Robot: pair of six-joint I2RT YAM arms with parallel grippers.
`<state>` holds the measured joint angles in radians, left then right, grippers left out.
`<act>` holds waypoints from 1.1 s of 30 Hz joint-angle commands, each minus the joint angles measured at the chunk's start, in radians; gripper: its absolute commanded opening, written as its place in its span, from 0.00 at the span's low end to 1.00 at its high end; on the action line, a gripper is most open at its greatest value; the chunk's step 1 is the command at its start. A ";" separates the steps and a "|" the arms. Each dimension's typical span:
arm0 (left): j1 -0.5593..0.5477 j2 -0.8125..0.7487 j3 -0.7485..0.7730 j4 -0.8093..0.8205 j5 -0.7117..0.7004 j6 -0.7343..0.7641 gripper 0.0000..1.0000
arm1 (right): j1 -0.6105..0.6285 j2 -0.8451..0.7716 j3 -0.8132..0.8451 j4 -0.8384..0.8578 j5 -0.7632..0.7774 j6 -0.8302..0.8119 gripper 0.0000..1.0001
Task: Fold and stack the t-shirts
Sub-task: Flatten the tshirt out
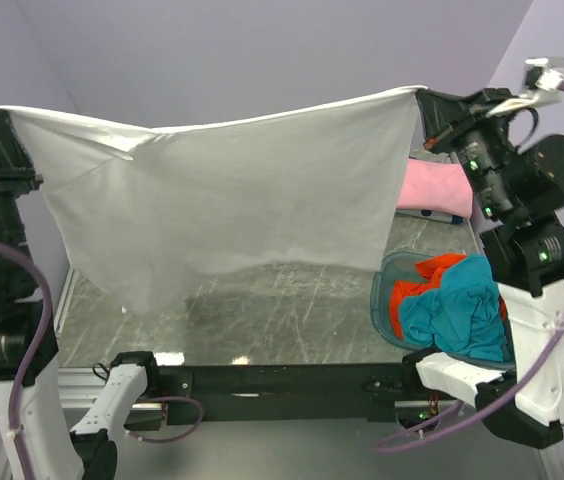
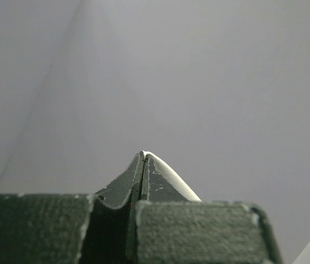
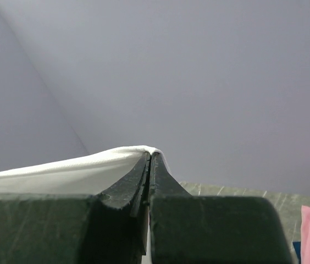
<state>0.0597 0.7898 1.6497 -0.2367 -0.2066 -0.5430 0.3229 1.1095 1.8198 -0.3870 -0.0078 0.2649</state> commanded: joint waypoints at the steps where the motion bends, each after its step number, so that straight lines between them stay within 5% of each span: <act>1: 0.003 0.103 -0.040 0.008 0.048 -0.006 0.00 | 0.001 0.101 -0.017 0.023 0.023 -0.006 0.00; 7: 0.006 0.423 -0.134 0.072 0.188 -0.020 0.00 | -0.034 0.361 -0.094 0.115 -0.038 -0.003 0.00; 11: 0.014 0.749 -0.036 0.080 0.287 -0.017 0.02 | -0.054 0.610 0.010 0.116 -0.047 -0.012 0.00; 13: 0.015 0.903 0.106 0.053 0.332 -0.026 0.21 | -0.067 0.784 0.121 0.087 -0.040 -0.010 0.00; 14: 0.015 1.045 0.160 -0.001 0.346 -0.038 0.47 | -0.073 0.847 0.174 0.064 -0.040 0.000 0.06; 15: 0.015 1.110 0.267 -0.027 0.349 -0.061 0.55 | -0.080 0.912 0.235 -0.008 -0.052 0.013 0.27; 17: 0.008 1.232 0.340 -0.071 0.355 -0.078 0.69 | -0.099 1.087 0.433 -0.099 -0.064 0.048 0.41; 18: 0.003 1.246 0.351 -0.069 0.363 -0.081 0.73 | -0.102 1.125 0.479 -0.166 -0.072 0.053 0.54; 21: -0.008 1.221 0.297 -0.097 0.362 -0.080 0.79 | -0.099 1.139 0.468 -0.155 -0.090 0.037 0.73; 25: -0.008 1.078 0.113 -0.160 0.337 -0.101 0.81 | -0.097 0.976 0.187 -0.076 -0.093 0.022 0.74; 33: -0.008 0.815 -0.338 -0.182 0.334 -0.146 0.82 | -0.062 0.805 -0.088 -0.128 -0.221 0.023 0.72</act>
<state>0.0547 1.6627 1.4185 -0.4042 0.1196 -0.6594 0.2314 1.9995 1.7897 -0.5182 -0.1596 0.2939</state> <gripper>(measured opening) 0.821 0.725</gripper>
